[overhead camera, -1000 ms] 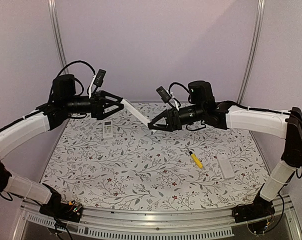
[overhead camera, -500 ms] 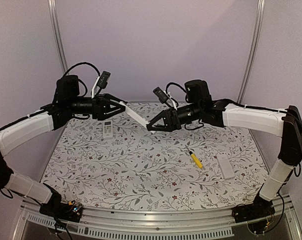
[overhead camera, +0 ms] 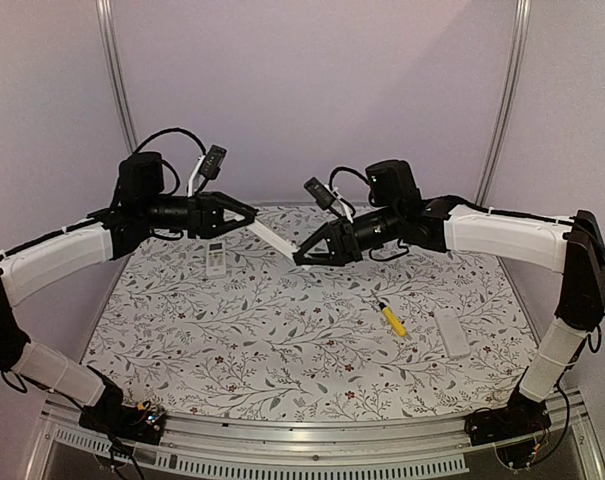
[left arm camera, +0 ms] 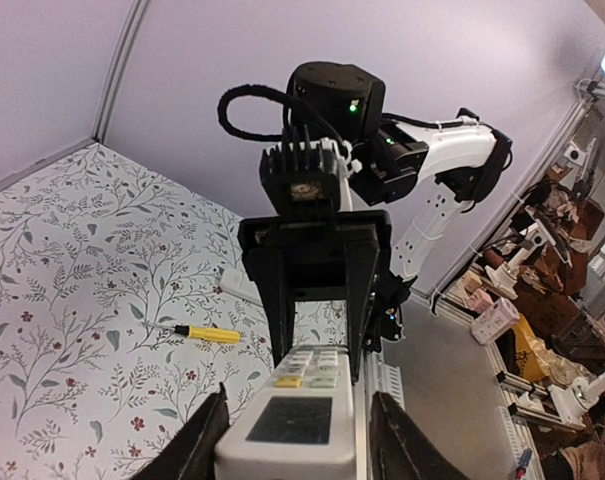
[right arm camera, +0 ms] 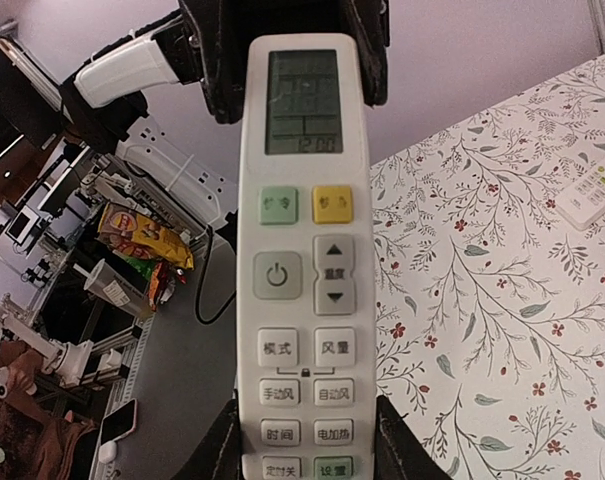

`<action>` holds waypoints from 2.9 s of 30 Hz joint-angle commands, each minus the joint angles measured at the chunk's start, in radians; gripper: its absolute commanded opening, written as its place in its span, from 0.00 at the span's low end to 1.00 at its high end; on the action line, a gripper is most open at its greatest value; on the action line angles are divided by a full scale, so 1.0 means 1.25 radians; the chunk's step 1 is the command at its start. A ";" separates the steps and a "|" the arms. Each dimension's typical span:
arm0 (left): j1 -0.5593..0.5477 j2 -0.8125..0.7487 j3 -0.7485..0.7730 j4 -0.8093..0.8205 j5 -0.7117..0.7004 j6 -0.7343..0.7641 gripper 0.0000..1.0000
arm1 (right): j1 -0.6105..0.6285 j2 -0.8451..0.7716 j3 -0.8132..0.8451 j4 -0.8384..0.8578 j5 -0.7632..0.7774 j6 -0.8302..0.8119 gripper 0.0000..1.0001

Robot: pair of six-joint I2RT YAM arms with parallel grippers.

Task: Unload the batteries from the remote control
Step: Pass from the right arm to the left, then pass from the left arm to the right

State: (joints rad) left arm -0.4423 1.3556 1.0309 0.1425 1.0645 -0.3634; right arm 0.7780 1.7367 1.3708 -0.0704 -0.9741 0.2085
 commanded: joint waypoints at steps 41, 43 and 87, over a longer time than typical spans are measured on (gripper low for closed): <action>0.025 0.013 -0.108 -0.037 -0.256 -0.440 0.13 | 0.150 -0.039 -0.083 0.005 0.653 -0.269 0.92; 0.026 0.011 -0.107 -0.037 -0.252 -0.441 0.13 | 0.151 -0.023 -0.080 0.004 0.659 -0.275 0.88; 0.026 0.002 -0.063 -0.145 -0.225 -0.349 0.56 | 0.114 0.026 -0.055 0.078 0.498 -0.236 0.00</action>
State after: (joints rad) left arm -0.4156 1.3804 0.9306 -0.0360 0.7719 -0.8619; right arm 0.9489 1.7973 1.3094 -0.0357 -0.2783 -0.1436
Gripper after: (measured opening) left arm 0.401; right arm 0.167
